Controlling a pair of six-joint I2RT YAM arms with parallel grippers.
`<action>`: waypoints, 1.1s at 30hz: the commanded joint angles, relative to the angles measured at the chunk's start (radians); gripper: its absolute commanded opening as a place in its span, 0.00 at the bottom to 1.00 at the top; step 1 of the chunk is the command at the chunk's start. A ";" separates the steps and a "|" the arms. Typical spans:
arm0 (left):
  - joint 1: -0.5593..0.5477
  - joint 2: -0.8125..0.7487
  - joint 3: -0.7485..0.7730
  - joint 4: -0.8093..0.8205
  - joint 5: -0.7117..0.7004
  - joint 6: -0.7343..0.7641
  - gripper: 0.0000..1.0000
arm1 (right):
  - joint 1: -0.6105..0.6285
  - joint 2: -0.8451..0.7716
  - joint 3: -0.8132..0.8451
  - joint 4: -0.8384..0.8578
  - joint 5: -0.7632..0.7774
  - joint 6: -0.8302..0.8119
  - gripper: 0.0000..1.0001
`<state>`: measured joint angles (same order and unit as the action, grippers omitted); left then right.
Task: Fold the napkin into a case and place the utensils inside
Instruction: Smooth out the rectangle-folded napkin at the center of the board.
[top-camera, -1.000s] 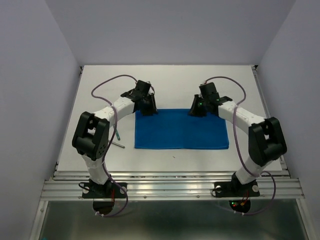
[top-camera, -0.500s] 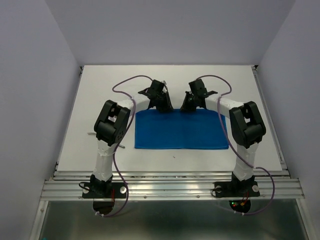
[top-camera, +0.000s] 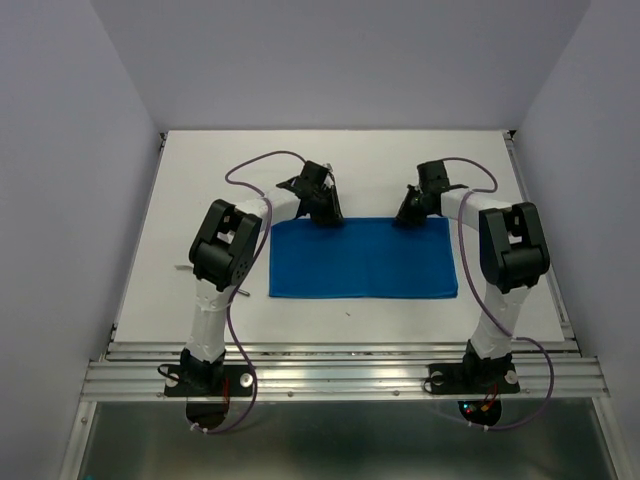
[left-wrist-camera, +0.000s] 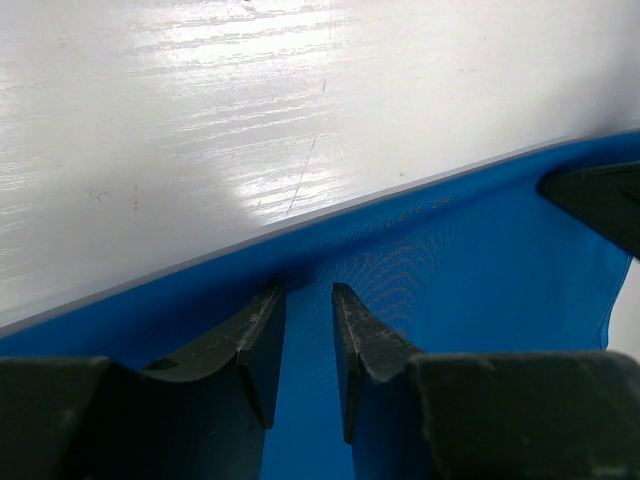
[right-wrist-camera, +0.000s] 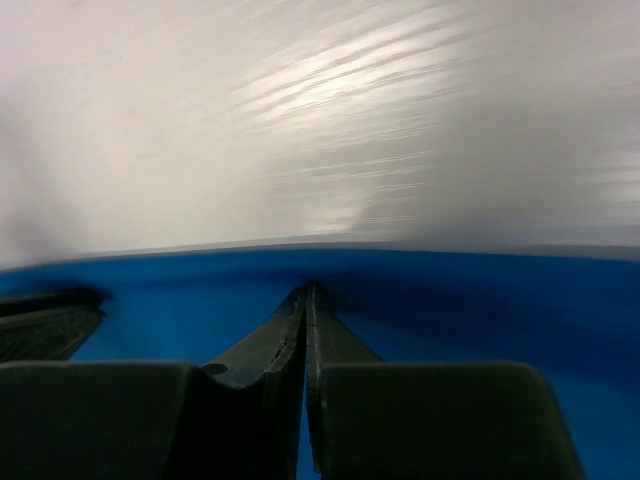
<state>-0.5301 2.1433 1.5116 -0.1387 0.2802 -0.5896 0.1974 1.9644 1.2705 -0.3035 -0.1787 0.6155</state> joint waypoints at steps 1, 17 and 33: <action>0.009 -0.057 0.007 -0.032 -0.035 0.050 0.37 | -0.108 -0.061 -0.034 -0.005 0.015 -0.057 0.08; 0.047 -0.097 -0.013 -0.096 -0.118 0.105 0.37 | -0.335 -0.108 -0.135 -0.036 0.059 -0.143 0.07; 0.257 -0.235 -0.197 -0.078 -0.159 0.139 0.37 | -0.335 -0.073 -0.160 -0.034 0.093 -0.146 0.03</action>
<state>-0.3244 1.9877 1.3457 -0.2150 0.1482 -0.4774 -0.1314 1.8732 1.1500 -0.3008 -0.1635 0.5026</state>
